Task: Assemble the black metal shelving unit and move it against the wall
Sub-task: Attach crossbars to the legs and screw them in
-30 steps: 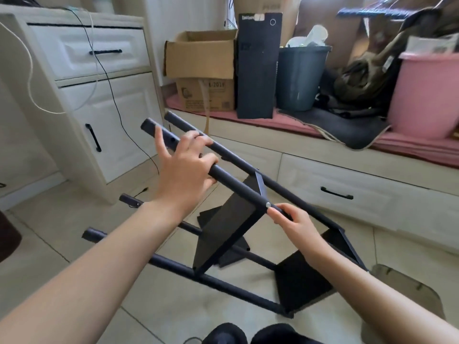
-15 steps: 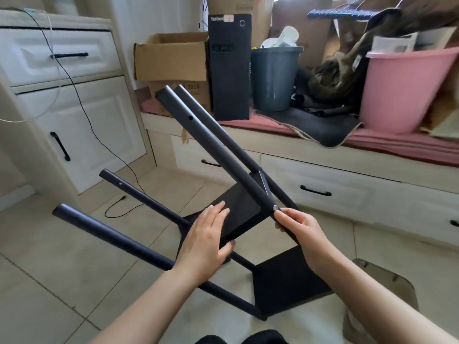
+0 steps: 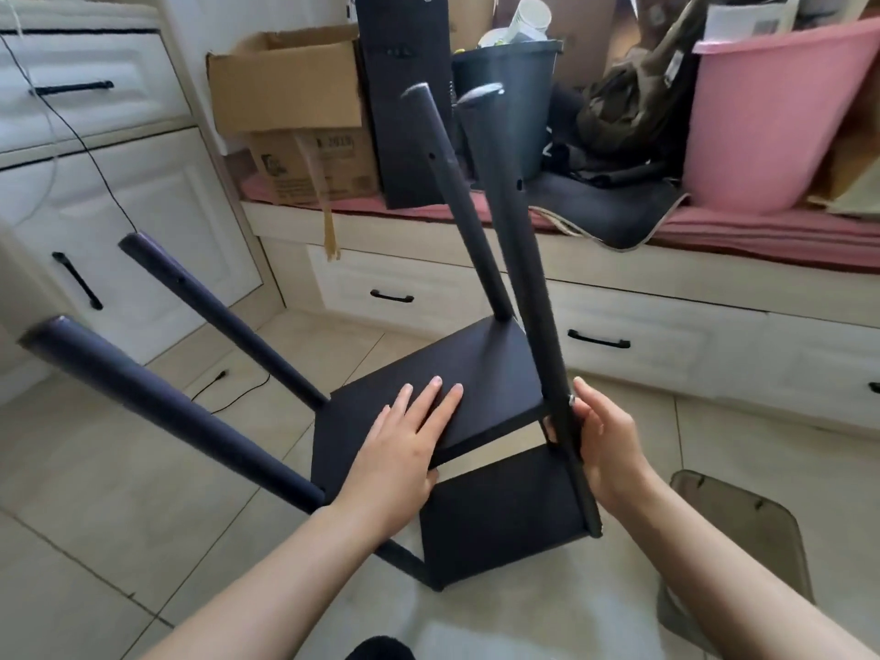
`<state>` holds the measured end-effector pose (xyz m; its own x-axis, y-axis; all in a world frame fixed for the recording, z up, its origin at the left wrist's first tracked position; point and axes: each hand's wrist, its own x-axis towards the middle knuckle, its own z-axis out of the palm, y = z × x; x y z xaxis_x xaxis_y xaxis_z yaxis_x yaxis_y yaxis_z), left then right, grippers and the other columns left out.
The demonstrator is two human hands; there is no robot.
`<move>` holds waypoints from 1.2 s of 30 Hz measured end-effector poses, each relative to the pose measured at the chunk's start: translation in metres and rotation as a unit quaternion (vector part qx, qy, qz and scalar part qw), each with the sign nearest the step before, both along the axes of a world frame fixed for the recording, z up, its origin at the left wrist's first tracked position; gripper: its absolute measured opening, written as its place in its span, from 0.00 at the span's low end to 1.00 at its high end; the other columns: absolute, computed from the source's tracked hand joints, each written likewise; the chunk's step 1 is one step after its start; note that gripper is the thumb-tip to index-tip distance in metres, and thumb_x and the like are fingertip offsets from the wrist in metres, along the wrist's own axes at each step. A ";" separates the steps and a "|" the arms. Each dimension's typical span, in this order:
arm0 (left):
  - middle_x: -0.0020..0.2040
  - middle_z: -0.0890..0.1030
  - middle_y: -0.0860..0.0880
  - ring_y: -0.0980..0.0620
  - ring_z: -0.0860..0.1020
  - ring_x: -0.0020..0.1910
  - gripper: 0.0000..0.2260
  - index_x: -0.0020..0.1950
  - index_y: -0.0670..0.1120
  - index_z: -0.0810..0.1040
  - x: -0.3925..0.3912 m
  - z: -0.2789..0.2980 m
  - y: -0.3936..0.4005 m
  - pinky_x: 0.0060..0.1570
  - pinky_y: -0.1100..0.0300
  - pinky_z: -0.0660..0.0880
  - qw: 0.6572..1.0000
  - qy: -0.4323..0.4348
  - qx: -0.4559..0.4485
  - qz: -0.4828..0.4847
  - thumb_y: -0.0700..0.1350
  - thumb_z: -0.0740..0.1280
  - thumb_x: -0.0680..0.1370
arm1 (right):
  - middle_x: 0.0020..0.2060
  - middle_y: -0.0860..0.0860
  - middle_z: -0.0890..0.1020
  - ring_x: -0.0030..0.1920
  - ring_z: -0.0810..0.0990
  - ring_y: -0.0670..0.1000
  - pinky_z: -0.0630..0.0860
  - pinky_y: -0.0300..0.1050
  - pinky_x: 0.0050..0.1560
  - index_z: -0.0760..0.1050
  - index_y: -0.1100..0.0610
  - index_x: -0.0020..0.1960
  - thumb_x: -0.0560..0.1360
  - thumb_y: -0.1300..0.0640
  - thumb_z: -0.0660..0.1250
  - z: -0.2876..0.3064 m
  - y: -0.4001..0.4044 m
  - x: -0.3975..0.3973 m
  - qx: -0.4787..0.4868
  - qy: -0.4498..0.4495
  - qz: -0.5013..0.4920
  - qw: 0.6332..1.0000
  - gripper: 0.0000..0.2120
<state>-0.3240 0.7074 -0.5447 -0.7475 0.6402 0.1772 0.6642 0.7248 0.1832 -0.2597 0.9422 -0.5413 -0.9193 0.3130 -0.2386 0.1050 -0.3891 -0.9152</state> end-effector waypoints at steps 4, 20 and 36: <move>0.82 0.38 0.55 0.46 0.40 0.81 0.41 0.77 0.59 0.31 -0.001 -0.003 0.023 0.80 0.51 0.43 0.998 0.013 -0.042 -0.046 0.41 0.62 0.82 | 0.29 0.51 0.70 0.30 0.68 0.50 0.64 0.45 0.35 0.73 0.54 0.35 0.80 0.48 0.60 -0.015 0.023 -0.001 -0.018 0.010 -0.058 0.998 0.17; 0.83 0.42 0.48 0.42 0.43 0.82 0.41 0.83 0.49 0.39 0.020 -0.016 0.070 0.78 0.50 0.45 0.987 0.030 -0.137 -0.080 0.31 0.61 0.79 | 0.32 0.51 0.79 0.36 0.76 0.53 0.74 0.48 0.44 0.77 0.55 0.41 0.78 0.55 0.59 -0.063 0.086 0.012 0.084 -0.114 -0.203 0.969 0.10; 0.53 0.80 0.59 0.64 0.78 0.52 0.12 0.60 0.50 0.83 0.059 0.013 -0.007 0.53 0.63 0.75 0.988 -0.078 0.106 -0.074 0.39 0.66 0.80 | 0.49 0.50 0.82 0.51 0.82 0.51 0.79 0.49 0.55 0.75 0.60 0.65 0.80 0.61 0.62 -0.011 0.065 0.079 0.287 -0.178 -0.045 0.940 0.15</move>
